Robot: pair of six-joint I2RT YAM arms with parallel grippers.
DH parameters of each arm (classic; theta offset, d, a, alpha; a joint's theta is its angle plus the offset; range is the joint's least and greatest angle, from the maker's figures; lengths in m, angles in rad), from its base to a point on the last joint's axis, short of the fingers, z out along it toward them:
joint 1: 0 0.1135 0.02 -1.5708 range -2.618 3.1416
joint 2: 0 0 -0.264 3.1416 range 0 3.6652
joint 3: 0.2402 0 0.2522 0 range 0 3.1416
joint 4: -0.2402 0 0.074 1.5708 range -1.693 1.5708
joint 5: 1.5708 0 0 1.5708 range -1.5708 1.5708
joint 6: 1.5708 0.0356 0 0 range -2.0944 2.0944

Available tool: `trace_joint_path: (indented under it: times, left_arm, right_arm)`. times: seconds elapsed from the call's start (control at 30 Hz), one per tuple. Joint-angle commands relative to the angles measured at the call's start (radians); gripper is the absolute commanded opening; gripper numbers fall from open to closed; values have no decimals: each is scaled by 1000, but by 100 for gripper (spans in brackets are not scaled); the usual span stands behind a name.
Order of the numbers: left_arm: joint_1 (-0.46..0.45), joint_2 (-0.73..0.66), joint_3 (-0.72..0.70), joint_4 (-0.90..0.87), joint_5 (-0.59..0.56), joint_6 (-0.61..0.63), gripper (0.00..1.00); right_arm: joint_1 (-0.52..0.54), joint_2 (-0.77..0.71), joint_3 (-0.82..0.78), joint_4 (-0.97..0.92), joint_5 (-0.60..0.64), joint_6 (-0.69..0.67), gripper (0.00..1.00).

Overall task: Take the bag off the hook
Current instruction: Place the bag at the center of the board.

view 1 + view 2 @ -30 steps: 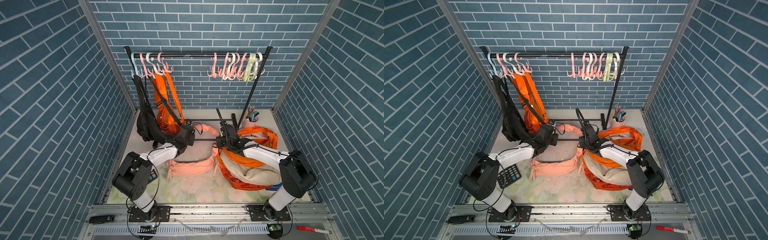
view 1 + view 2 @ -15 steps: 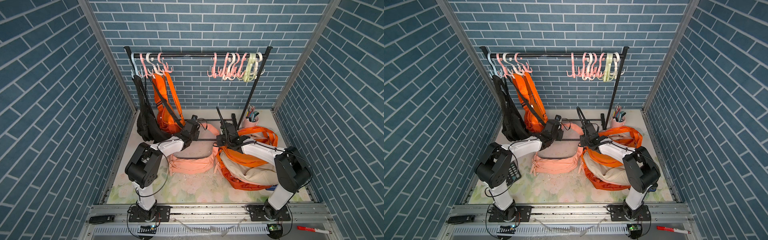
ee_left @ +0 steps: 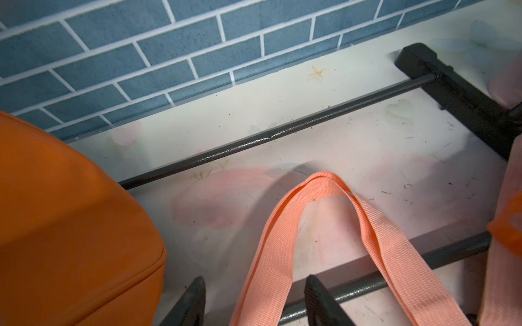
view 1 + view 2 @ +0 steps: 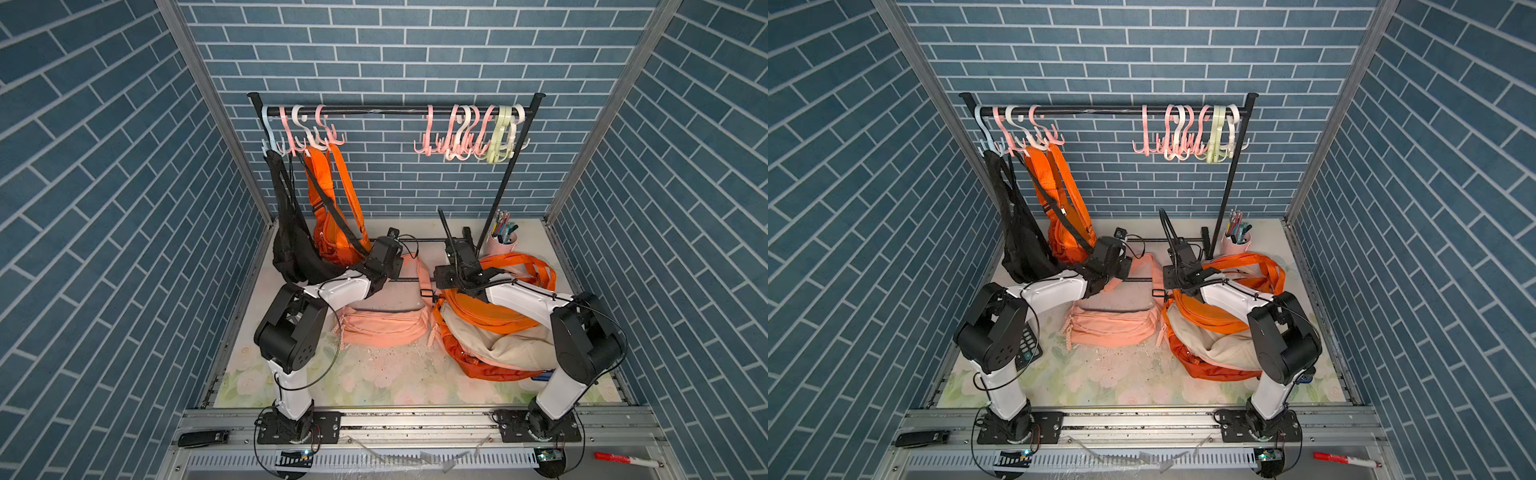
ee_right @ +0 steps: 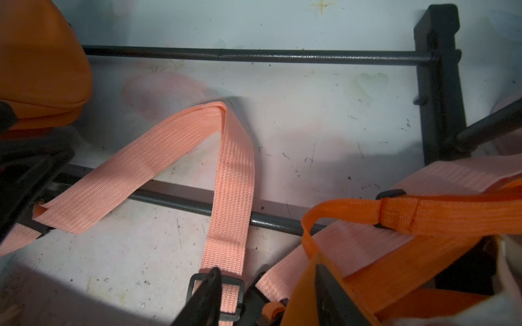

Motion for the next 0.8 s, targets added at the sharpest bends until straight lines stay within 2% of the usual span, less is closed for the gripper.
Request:
trace_joint_path:
  times: [0.0,0.3,0.33,0.57,0.77]
  left_arm:
    - [-6,-82,12,-1,5,0,61]
    - [-28,-259,-20,-11,12,-12,77]
    - [-29,-277,-21,-14,14,-15,82]
    - [-31,-423,-17,-63,37,-28,84]
    - [-31,-543,3,-122,48,-22,95]
  right_arm:
    - [-5,-48,27,-35,1,-6,61]
    - [-5,-134,26,-32,-34,-43,64]
    - [-5,-144,26,-30,-42,-48,64]
    - [-3,-224,37,-39,-101,-89,64]
    - [8,-269,63,-63,-125,-125,66]
